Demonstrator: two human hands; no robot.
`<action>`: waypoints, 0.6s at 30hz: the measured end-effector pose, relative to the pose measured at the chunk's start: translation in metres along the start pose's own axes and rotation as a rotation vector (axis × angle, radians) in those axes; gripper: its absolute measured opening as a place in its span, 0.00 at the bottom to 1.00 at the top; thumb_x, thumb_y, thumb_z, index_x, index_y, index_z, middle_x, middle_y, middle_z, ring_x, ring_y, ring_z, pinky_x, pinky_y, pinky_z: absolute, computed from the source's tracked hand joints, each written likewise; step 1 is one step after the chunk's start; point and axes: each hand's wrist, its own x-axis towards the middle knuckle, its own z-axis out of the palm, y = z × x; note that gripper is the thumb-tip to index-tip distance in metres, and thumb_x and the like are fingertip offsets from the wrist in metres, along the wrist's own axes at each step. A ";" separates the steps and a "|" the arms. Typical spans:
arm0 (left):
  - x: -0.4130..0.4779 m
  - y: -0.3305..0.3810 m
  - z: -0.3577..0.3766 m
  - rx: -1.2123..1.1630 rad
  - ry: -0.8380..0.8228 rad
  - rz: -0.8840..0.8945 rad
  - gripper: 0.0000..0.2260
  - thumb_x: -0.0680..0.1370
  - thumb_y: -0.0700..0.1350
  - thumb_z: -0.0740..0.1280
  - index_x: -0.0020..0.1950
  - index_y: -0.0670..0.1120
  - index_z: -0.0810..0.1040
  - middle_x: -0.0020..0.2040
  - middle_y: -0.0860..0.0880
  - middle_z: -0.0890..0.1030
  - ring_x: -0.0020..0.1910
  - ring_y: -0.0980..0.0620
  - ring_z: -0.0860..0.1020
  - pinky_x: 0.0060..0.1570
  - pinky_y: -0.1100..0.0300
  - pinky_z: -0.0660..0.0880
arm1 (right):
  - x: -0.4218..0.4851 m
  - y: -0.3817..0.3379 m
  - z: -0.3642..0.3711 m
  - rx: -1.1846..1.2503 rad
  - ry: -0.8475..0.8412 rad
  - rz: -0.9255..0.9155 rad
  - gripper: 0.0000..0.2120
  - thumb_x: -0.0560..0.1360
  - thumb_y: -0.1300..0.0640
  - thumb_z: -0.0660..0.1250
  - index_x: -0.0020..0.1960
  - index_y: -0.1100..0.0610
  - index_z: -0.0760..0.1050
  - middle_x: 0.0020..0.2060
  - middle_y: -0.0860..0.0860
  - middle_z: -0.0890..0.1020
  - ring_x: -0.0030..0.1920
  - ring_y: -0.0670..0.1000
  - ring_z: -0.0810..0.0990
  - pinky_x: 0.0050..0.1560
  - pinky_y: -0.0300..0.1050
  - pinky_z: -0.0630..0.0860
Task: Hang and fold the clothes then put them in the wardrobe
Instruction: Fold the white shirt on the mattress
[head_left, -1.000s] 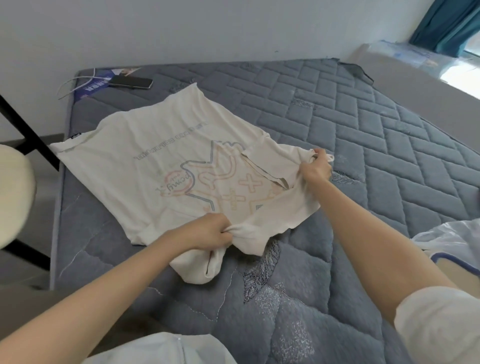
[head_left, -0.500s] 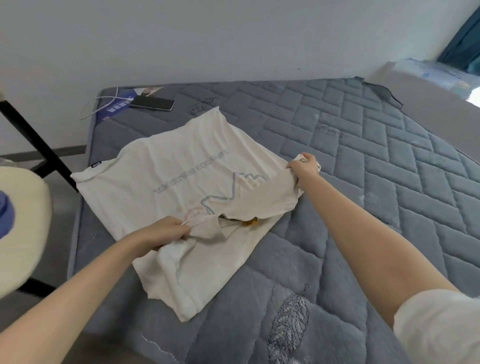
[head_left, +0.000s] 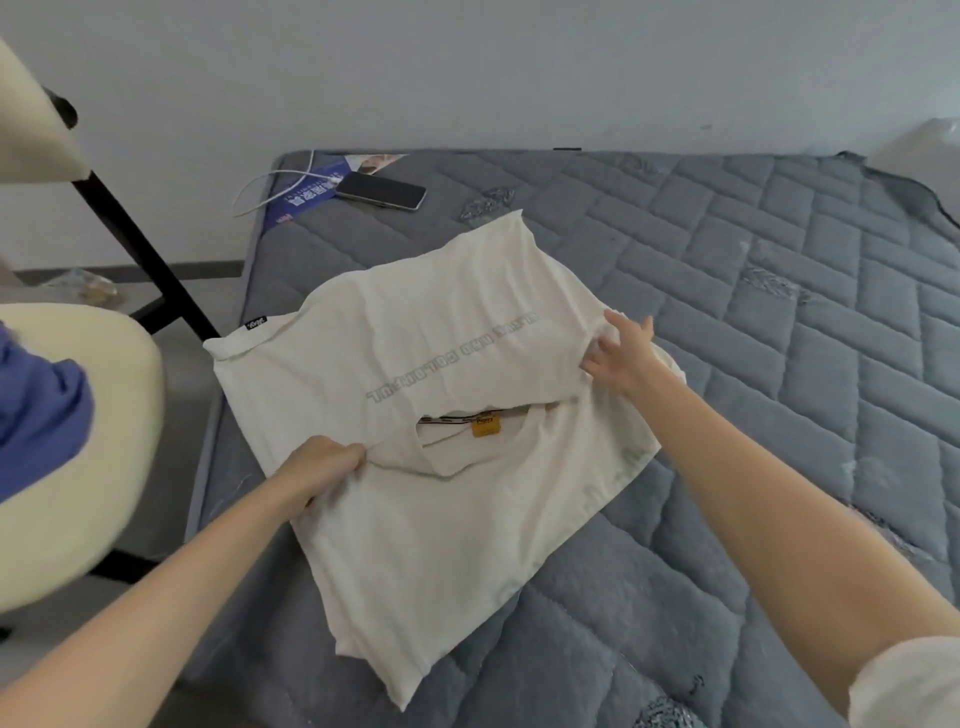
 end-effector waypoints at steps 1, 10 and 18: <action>0.002 -0.002 0.000 -0.002 0.034 0.011 0.11 0.73 0.45 0.64 0.32 0.44 0.70 0.29 0.48 0.72 0.28 0.50 0.70 0.27 0.61 0.61 | 0.002 -0.001 0.001 0.133 -0.049 0.020 0.40 0.79 0.57 0.62 0.75 0.37 0.37 0.63 0.56 0.72 0.51 0.58 0.80 0.49 0.56 0.78; 0.006 0.010 0.024 0.171 0.165 0.228 0.15 0.70 0.56 0.70 0.49 0.51 0.71 0.43 0.55 0.77 0.42 0.53 0.76 0.37 0.59 0.68 | -0.005 0.021 0.013 -0.264 -0.161 0.053 0.25 0.80 0.62 0.57 0.75 0.50 0.57 0.57 0.56 0.73 0.48 0.54 0.74 0.60 0.59 0.74; 0.004 0.013 0.034 0.271 0.495 0.249 0.12 0.79 0.48 0.61 0.58 0.43 0.71 0.59 0.40 0.71 0.60 0.39 0.68 0.56 0.47 0.66 | -0.009 0.034 -0.030 -1.372 -0.105 -0.471 0.24 0.79 0.60 0.55 0.74 0.53 0.60 0.70 0.54 0.68 0.69 0.56 0.66 0.71 0.51 0.62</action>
